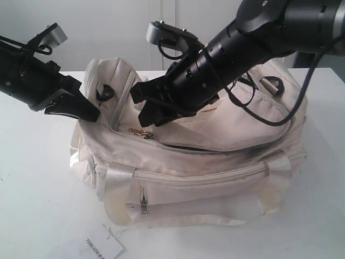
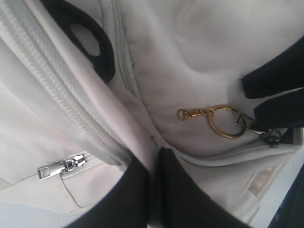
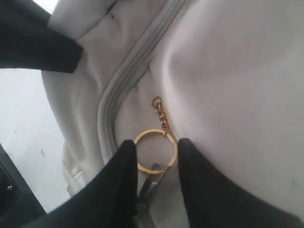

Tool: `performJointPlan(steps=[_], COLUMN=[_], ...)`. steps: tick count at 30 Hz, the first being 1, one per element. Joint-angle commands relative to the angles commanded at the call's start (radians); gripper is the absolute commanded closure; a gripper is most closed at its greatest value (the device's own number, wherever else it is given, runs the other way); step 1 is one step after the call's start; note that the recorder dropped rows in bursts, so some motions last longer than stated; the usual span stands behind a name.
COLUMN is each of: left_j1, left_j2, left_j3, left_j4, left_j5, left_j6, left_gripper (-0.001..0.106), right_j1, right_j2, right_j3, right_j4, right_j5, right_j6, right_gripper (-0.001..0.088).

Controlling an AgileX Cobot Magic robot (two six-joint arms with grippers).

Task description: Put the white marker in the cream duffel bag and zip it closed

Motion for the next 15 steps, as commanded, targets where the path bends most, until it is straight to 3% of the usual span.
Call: performJointPlan(steps=[5,10,12,15], left_j1=[0.000,0.000,0.000,0.000], left_j2=[0.000,0.000,0.000,0.000], left_j3=[0.000,0.000,0.000,0.000], left_j4=[0.000,0.000,0.000,0.000], left_j5=[0.000,0.000,0.000,-0.002], left_j6=[0.000,0.000,0.000,0.000], left_gripper=[0.105,0.105,0.105,0.105], right_j1=[0.000,0.000,0.000,0.000], right_j2=[0.034,0.063,0.068,0.064], right_j3=[0.000,0.000,0.000,0.000], right_j4=[0.045,0.045,0.045,0.038], right_j5=[0.014,0.054,0.072,0.090], right_j6=[0.000,0.000,0.000,-0.003], right_gripper=[0.0401,0.0402,0.0487,0.0741])
